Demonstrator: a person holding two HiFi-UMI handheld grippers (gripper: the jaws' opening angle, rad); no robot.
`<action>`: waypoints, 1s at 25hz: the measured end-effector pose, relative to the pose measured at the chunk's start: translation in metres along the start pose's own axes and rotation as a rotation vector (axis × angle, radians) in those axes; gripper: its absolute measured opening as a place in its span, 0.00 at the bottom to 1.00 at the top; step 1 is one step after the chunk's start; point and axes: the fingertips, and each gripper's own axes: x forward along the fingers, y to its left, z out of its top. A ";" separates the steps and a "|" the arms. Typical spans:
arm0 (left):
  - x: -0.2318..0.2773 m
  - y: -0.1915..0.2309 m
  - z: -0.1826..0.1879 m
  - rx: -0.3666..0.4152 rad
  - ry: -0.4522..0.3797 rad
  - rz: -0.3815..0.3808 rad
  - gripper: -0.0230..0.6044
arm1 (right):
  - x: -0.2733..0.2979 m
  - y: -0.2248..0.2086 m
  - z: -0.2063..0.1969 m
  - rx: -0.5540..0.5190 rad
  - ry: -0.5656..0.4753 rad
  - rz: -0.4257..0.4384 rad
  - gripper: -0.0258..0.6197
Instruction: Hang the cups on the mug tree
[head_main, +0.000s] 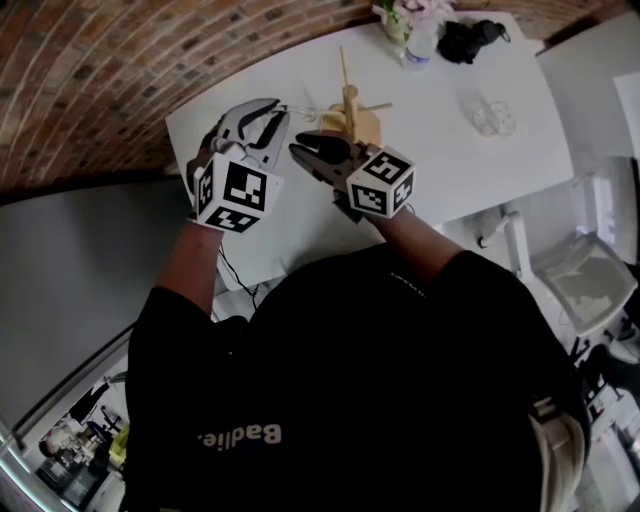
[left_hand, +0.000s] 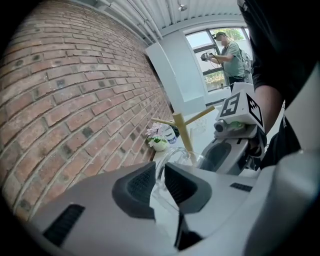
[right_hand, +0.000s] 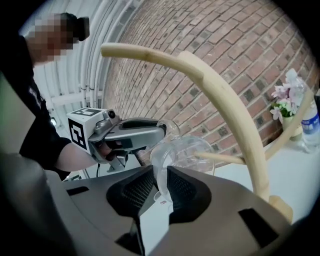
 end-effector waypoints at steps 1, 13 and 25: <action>0.001 -0.001 0.001 0.004 0.002 0.002 0.12 | -0.001 -0.002 0.000 0.012 0.001 0.007 0.20; 0.014 -0.017 0.009 0.008 0.020 0.036 0.12 | -0.019 -0.018 -0.007 0.212 0.042 0.071 0.24; 0.031 -0.015 0.006 -0.035 0.075 0.071 0.12 | -0.026 -0.041 0.000 0.388 0.092 0.119 0.28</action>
